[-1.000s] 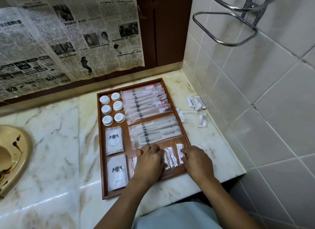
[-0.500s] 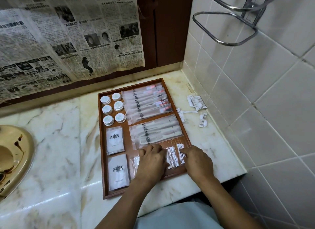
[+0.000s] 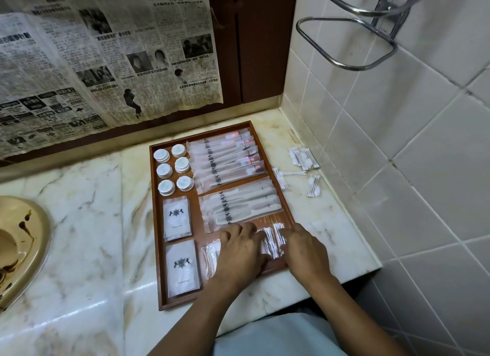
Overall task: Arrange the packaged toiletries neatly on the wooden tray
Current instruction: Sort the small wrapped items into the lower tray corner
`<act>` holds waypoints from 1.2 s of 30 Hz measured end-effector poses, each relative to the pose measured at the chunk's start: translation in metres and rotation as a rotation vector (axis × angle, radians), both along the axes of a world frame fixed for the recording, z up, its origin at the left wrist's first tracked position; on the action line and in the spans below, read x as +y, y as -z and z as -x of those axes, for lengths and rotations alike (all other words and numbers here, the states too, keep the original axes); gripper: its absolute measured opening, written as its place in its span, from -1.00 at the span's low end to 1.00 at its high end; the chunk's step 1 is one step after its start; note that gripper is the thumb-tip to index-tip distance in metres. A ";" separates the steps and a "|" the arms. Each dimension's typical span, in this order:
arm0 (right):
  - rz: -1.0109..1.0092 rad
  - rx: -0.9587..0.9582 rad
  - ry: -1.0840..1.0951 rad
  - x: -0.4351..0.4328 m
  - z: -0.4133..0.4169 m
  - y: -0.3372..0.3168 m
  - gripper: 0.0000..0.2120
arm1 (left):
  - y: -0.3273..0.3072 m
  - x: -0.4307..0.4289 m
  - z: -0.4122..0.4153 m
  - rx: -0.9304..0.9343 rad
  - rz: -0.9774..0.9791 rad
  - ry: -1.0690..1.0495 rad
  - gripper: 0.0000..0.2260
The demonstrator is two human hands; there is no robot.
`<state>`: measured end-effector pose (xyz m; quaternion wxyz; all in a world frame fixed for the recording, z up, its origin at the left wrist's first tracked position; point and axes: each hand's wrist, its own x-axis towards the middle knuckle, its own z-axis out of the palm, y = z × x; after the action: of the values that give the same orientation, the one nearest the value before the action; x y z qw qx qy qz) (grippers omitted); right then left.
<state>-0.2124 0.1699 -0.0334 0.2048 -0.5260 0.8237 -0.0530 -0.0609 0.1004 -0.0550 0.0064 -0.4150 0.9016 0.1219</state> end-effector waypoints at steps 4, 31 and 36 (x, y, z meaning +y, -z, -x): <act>-0.028 0.016 -0.028 0.000 0.000 -0.004 -0.66 | 0.003 0.001 0.004 -0.024 0.008 0.000 -0.59; 0.018 0.040 0.010 -0.004 -0.006 0.002 -0.72 | 0.002 -0.001 0.000 0.010 -0.023 -0.009 -0.53; 0.049 0.029 0.027 -0.005 -0.007 0.004 -0.74 | 0.001 0.000 0.001 0.010 -0.035 -0.013 -0.53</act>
<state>-0.2058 0.1651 -0.0369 0.1792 -0.5206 0.8320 -0.0680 -0.0615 0.1001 -0.0558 0.0083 -0.4199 0.8967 0.1400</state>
